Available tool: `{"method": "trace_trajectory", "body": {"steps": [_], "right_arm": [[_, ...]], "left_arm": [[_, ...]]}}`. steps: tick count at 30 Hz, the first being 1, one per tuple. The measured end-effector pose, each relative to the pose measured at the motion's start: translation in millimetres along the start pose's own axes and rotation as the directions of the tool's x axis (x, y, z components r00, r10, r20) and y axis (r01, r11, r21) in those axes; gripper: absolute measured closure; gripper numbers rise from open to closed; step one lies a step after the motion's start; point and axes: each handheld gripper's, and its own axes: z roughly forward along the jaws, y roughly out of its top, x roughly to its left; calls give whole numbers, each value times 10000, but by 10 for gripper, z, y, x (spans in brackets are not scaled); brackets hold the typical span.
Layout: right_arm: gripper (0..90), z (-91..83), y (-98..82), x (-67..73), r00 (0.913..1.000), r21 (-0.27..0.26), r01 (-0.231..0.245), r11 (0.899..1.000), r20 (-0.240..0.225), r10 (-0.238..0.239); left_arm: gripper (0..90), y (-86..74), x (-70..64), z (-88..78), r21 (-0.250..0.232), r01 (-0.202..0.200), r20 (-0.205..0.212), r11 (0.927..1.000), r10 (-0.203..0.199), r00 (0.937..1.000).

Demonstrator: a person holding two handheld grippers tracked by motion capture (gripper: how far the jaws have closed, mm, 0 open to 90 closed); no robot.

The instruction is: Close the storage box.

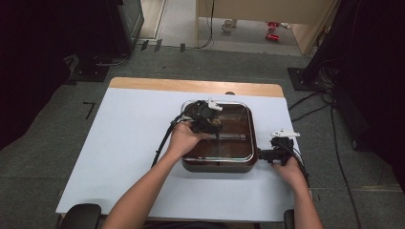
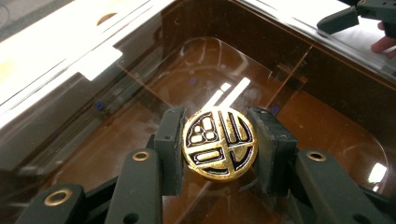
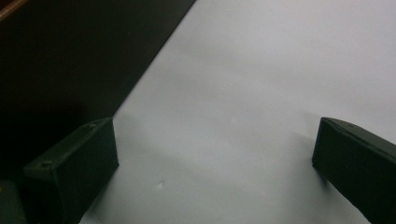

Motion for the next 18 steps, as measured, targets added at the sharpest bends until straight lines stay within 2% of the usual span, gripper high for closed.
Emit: {"method": "trace_trajectory", "body": {"steps": [4,9,10,11,12,15,18], "right_arm": [[0,0,0,0,10000,-1,-1,10000,1,1],[0,1,0,-2,10000,-15,28,10000,3,-28],[0,1,0,-2,10000,-11,25,10000,0,-25],[0,1,0,-2,10000,-11,25,10000,0,-25],[0,1,0,0,10000,-11,-6,10000,1,6],[0,1,0,1,10000,-9,-8,10000,1,8],[0,1,0,1,10000,-8,-13,10000,-4,13]], "left_arm": [[597,5,-55,81,130,-121,-226,9998,124,9997],[597,32,-87,88,3,-2,-78,10000,2,10000],[596,42,-123,104,150,-167,-105,9997,168,9998],[597,42,-123,104,150,-167,-105,9997,168,9998],[597,38,-164,119,293,-353,-290,9989,361,9989],[596,35,-159,110,308,-250,-113,9992,253,9996],[596,31,-164,108,338,-308,-154,9990,313,9994]]}}
